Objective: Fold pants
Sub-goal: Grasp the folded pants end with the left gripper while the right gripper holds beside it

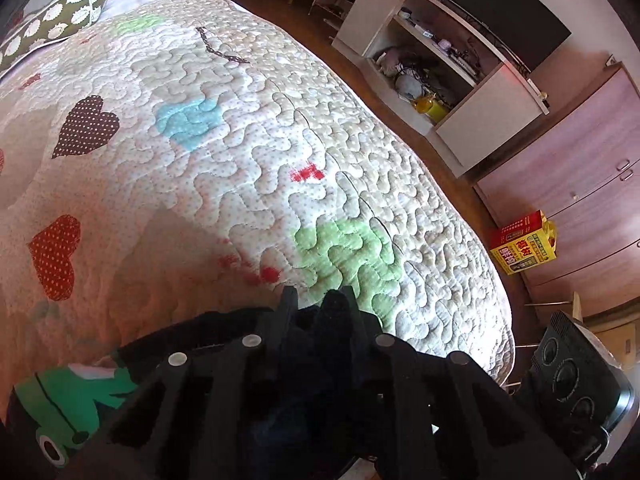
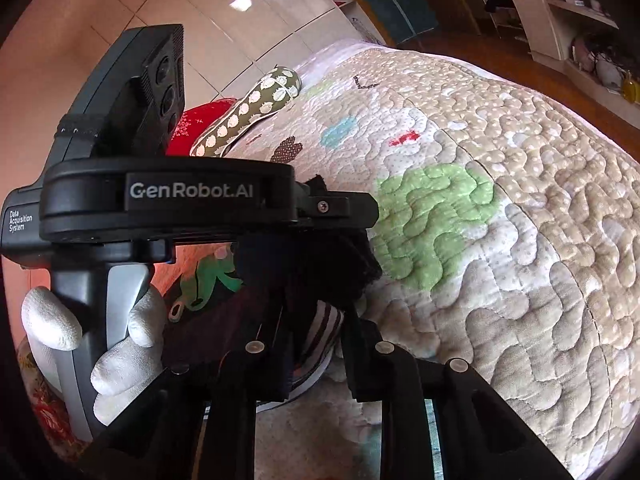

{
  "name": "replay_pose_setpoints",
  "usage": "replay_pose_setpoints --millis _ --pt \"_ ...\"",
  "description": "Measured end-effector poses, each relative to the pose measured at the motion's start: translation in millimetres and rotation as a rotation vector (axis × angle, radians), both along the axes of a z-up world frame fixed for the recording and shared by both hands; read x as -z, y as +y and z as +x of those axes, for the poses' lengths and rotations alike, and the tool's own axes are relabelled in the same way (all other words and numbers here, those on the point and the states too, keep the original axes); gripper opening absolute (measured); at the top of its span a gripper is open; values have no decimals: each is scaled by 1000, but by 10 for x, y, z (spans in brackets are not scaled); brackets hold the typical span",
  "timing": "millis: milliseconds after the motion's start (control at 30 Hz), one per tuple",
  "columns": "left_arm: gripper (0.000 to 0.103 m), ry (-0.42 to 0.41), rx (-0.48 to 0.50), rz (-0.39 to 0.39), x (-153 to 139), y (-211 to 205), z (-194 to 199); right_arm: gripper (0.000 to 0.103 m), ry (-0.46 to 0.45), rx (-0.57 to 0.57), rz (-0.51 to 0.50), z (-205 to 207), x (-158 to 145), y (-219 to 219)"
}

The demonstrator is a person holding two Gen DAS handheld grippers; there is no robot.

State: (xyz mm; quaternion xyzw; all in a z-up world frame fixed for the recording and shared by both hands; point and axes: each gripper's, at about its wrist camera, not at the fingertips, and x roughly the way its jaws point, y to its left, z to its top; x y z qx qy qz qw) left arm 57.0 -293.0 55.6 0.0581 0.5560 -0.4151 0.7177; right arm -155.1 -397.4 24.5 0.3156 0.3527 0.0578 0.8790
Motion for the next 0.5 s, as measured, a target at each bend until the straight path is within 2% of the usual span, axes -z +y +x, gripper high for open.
replay_pose_setpoints --millis 167,300,333,400,500 --pt "20 -18 -120 -145 -337 711 -3 21 -64 -65 -51 78 -345 286" --pt "25 -34 -319 -196 -391 1469 30 23 -95 -185 -95 212 -519 780" --pt "30 -18 -375 -199 -352 1687 35 23 -95 -215 -106 250 -517 921" --pt "33 23 -463 -212 -278 2096 8 47 -57 -295 -124 348 -442 1198" --pt "41 10 -551 -247 -300 2664 -185 48 -15 -377 -113 357 -381 1445"
